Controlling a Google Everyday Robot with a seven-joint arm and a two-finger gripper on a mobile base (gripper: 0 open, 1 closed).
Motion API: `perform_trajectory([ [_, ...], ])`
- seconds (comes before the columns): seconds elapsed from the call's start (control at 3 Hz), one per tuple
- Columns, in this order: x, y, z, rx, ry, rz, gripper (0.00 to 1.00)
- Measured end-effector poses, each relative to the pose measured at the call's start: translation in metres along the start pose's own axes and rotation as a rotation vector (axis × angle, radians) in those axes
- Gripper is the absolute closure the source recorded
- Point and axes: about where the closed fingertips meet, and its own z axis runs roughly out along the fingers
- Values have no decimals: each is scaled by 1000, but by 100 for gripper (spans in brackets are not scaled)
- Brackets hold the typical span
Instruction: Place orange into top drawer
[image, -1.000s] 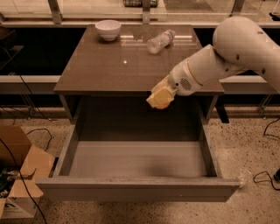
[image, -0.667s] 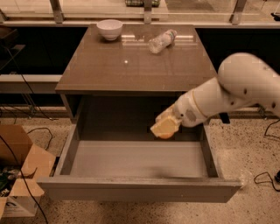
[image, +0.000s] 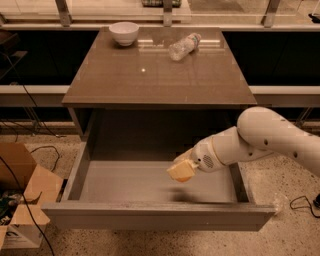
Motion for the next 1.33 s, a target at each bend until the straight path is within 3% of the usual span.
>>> perform_trajectory([
  [0.33, 11, -22, 25, 60, -31, 60, 100],
  [0.67, 13, -42, 43, 115, -46, 113, 84],
  [1.0, 11, -42, 44, 117, -50, 114, 53],
  [1.33, 11, -42, 45, 116, -49, 113, 30],
])
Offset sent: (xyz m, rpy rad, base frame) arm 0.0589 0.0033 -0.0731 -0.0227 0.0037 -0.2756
